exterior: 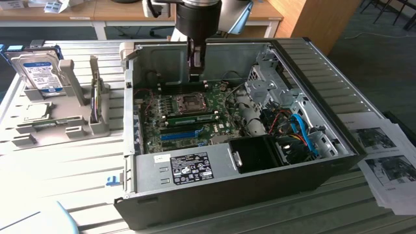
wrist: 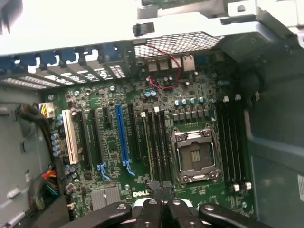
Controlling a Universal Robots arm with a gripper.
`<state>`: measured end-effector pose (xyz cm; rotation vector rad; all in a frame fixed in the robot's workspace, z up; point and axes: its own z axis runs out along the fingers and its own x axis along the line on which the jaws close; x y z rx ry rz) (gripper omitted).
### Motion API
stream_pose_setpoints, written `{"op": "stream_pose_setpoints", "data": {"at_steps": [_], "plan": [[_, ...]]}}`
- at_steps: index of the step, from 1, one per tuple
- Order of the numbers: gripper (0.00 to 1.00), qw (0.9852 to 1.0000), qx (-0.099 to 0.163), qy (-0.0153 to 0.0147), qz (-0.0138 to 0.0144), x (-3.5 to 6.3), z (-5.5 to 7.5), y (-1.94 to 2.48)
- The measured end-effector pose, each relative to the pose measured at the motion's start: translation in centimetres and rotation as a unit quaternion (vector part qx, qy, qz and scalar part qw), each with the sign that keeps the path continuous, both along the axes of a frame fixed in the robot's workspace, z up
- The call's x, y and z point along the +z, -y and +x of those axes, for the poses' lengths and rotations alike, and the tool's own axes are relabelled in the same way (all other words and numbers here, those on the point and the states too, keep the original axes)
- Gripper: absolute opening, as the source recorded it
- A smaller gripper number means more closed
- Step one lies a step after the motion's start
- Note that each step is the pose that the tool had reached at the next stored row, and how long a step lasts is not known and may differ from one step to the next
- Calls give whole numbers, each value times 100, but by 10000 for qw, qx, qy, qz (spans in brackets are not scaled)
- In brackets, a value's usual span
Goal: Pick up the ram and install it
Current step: 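Press down the ram until it locks into place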
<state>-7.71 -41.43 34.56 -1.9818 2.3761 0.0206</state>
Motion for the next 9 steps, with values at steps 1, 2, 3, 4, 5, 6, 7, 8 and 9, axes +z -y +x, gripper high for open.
{"op": "stream_pose_setpoints", "data": {"at_steps": [1,2,3,4,5,6,7,8,9], "plan": [[9,10000,-86,0,0,-1,0,0],[9,9998,-178,0,0,-1,0,0],[9,9996,-267,0,0,-1,0,0],[9,9994,-357,0,0,-2,0,0],[9,9990,-455,0,0,-2,0,0],[9,9985,-545,0,0,-2,0,0],[9,9980,-635,0,0,-3,0,0],[9,9974,-725,0,0,-3,0,0],[9,9967,-814,0,0,-3,0,0]]}}
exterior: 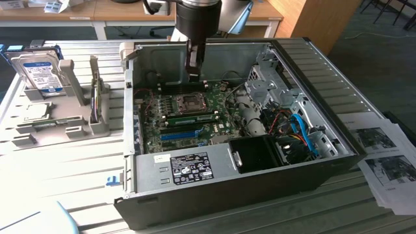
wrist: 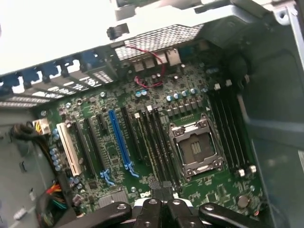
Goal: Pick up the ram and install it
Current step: 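Press down the ram until it locks into place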
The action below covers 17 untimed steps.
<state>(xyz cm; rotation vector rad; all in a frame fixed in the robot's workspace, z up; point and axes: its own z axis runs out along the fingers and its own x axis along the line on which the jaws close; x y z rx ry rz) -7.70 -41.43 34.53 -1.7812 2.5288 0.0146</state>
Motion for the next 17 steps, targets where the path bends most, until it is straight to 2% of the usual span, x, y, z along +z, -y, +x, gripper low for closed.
{"op": "stream_pose_setpoints", "data": {"at_steps": [4,8,13,17], "plan": [[9,9993,-365,0,0,-1,0,0],[9,9974,-724,0,0,-2,0,0],[9,9930,-1178,0,0,-5,0,0],[9,9880,-1542,0,0,-6,0,0]]}}
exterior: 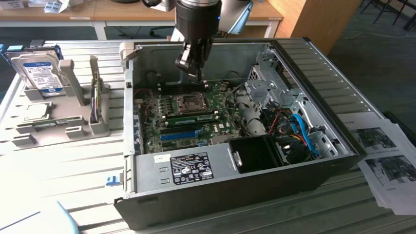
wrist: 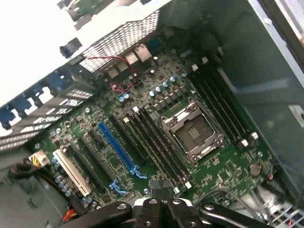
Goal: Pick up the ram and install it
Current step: 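Press down the ram until it locks into place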
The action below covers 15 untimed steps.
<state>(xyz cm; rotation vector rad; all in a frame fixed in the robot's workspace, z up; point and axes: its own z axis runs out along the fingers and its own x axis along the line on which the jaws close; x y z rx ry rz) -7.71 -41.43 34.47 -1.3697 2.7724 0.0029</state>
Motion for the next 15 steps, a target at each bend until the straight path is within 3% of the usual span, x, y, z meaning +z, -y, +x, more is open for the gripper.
{"op": "stream_pose_setpoints", "data": {"at_steps": [4,8,12,15], "plan": [[9,9994,-360,0,0,-2,0,0],[9,9974,-725,0,0,-3,0,0],[9,9940,-1090,0,0,-5,0,0],[9,9907,-1359,0,0,-6,0,0]]}}
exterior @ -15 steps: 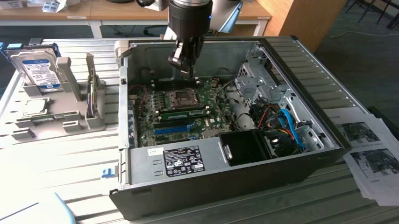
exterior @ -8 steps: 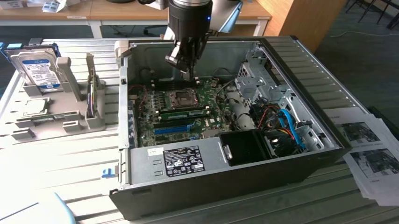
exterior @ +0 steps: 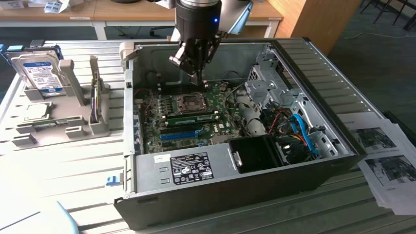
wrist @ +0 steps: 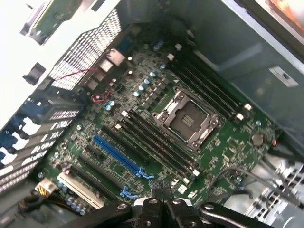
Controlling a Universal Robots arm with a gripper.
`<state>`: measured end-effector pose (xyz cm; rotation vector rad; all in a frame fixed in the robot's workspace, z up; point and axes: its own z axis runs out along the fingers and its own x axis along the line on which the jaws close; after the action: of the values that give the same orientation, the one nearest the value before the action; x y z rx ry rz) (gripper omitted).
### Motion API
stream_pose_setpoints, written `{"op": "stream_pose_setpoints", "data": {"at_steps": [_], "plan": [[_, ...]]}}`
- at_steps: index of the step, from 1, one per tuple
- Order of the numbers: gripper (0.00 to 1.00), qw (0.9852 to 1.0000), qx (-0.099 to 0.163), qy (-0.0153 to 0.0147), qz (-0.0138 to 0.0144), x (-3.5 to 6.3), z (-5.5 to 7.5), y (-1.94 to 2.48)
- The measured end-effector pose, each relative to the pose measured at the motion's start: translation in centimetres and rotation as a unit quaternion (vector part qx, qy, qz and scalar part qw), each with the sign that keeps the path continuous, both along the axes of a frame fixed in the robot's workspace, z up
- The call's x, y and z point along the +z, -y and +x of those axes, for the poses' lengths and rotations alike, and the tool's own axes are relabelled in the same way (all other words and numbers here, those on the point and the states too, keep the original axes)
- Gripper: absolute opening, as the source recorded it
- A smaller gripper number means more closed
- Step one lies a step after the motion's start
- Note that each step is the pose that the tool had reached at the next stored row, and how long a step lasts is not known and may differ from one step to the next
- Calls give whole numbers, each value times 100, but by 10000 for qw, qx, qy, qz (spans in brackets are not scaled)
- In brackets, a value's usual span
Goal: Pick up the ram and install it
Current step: 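Press down the ram until it locks into place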
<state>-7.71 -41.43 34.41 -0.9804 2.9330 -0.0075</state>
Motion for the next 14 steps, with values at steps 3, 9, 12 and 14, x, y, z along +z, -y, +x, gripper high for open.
{"op": "stream_pose_setpoints", "data": {"at_steps": [3,9,12,14], "plan": [[9,9996,-269,0,0,-1,0,0],[9,9967,-816,0,0,-4,0,0],[9,9940,-1090,0,0,-5,0,0],[9,9919,-1269,0,0,-6,0,0]]}}
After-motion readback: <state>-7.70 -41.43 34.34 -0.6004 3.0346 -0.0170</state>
